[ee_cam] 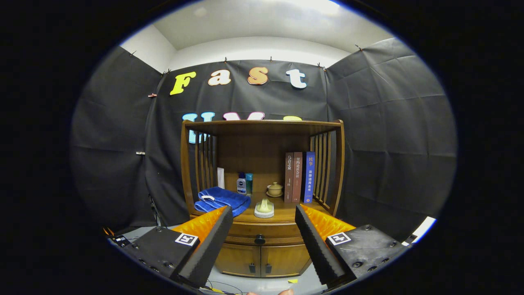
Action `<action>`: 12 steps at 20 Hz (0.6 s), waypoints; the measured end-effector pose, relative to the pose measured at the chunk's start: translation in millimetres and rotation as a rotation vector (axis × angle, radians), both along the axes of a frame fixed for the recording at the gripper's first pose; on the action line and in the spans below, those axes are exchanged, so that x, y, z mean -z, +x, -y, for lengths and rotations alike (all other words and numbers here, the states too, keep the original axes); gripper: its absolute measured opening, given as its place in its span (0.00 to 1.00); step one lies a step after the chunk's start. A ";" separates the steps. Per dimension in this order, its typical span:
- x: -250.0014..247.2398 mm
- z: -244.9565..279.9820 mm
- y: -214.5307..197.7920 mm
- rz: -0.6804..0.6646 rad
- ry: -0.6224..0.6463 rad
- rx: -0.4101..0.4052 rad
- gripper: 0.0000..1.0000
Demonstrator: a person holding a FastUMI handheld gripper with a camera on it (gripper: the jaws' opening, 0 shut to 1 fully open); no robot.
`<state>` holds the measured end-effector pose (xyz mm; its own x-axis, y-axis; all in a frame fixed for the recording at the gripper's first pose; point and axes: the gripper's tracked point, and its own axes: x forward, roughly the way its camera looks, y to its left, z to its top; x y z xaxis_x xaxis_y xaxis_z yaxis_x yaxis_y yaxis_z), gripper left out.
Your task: Pull open the drawer, take out the items inside it, and place them on the countertop above the cabinet.
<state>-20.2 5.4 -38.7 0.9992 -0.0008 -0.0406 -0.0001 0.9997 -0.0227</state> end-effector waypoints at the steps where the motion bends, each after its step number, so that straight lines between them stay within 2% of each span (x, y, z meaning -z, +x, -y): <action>1: -0.7 -0.8 0.0 0.000 0.000 -0.003 0.99; 12: 1.5 1.0 1.7 -0.006 0.004 -0.005 0.99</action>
<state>-18.5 4.3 -40.2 0.9989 0.0039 -0.0467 -0.0048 0.9998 -0.0188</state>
